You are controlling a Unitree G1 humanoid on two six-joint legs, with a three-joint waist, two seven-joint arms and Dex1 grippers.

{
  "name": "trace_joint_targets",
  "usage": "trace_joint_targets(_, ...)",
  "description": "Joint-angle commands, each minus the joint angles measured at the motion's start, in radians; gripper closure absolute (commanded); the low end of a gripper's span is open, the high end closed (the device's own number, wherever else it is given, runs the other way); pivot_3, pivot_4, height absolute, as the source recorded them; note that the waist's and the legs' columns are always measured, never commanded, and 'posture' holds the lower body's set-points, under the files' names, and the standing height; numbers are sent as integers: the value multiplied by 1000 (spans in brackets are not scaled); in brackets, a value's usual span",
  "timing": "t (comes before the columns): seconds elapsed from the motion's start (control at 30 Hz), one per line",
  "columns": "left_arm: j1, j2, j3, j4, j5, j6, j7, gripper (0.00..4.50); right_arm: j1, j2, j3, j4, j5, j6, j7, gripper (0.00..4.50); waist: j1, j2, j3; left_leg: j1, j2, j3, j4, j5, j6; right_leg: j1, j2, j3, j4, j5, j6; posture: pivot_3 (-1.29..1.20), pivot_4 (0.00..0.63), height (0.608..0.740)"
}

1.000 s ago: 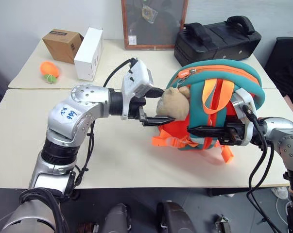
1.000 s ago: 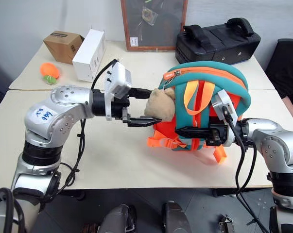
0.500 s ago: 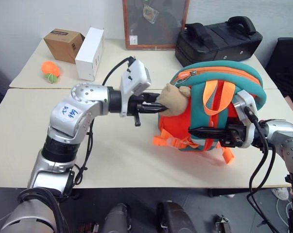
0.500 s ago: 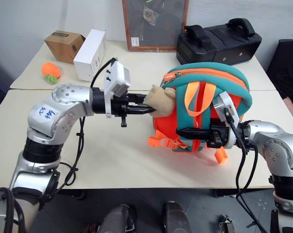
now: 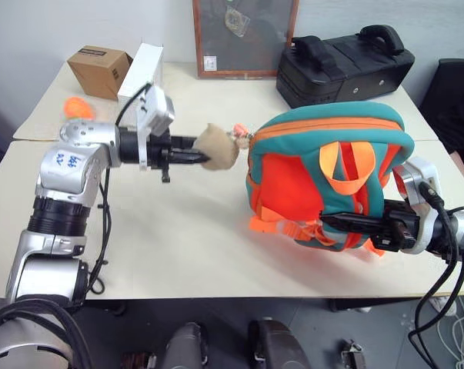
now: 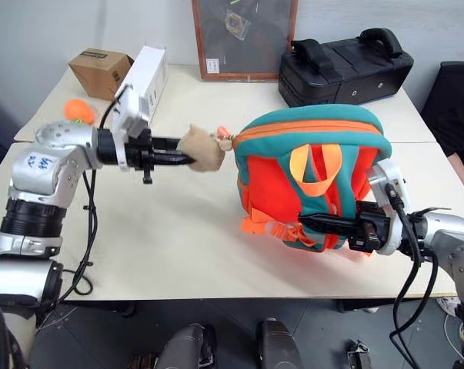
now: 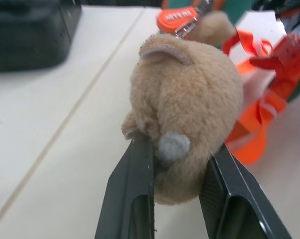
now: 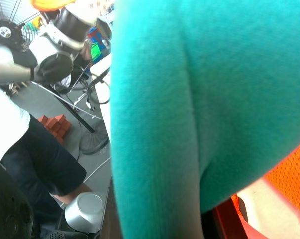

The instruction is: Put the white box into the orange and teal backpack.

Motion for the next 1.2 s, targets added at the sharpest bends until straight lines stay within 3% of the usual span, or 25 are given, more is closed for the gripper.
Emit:
trace_joint_targets(0.03, 56, -36, -70, -5, 94, -77, 20, 3674, 2, 14, -44, -45, 56, -12, -11, 4500, 2, 0, 0, 0, 0, 0, 0, 0, 0, 0, 0, 0, 0, 0, 0, 0, 150, 740)
trace_joint_targets(0.33, 54, -253, -171, 180, 271, -203, 187, 3674, -2, 30, -36, -66, 81, -32, -42, 4500, 23, 0, 0, -2, 0, 0, 3, -2, 3, 0, -1, 0, 0, 0, 0, 0, 150, 740)
trace_joint_targets(0.53, 65, -284, -107, 120, 226, -160, 181, 3674, -1, 74, 28, -67, -124, -176, -140, 4500, 29, 0, 0, -2, -1, -1, 7, -4, 6, 2, -2, -1, 0, 1, 1, 0, 150, 740)
trace_joint_targets(0.7, 158, -148, 19, -79, 96, -6, 89, 2110, 37, 6, -18, 18, -174, -175, -110, 2860, 17, 0, 0, -3, 0, 0, 6, -4, 5, 1, -1, -1, 0, 1, 1, 0, 150, 740)
trace_joint_targets(0.9, 323, 96, 240, -274, -105, 204, -20, 179, 108, -172, -221, 169, -179, -181, 68, 792, 8, 0, 0, -2, 0, -1, 4, -3, 4, 1, -1, -1, 1, 0, 1, 0, 150, 740)
trace_joint_targets(0.97, 379, 207, 340, -305, -164, 258, -72, 0, 140, -264, -309, 253, -189, -170, 186, 30, 4, 0, 0, -1, 0, -1, 4, -3, 4, 1, -2, -1, 0, 0, 1, 0, 150, 740)
trace_joint_targets(1.1, 412, 355, 503, -360, -275, 355, -104, 0, 143, -391, -383, 453, -252, -212, 315, 30, 1, 0, 0, 1, 0, -1, 1, -4, 5, 3, -2, -1, -2, 0, 0, 0, 150, 740)
trace_joint_targets(1.2, 418, 395, 575, -383, -332, 396, -95, 0, 122, -433, -383, 568, -288, -239, 375, 30, 1, 0, 0, 5, -1, 0, -2, -5, 6, 6, -4, -1, -4, 0, 0, 0, 150, 740)
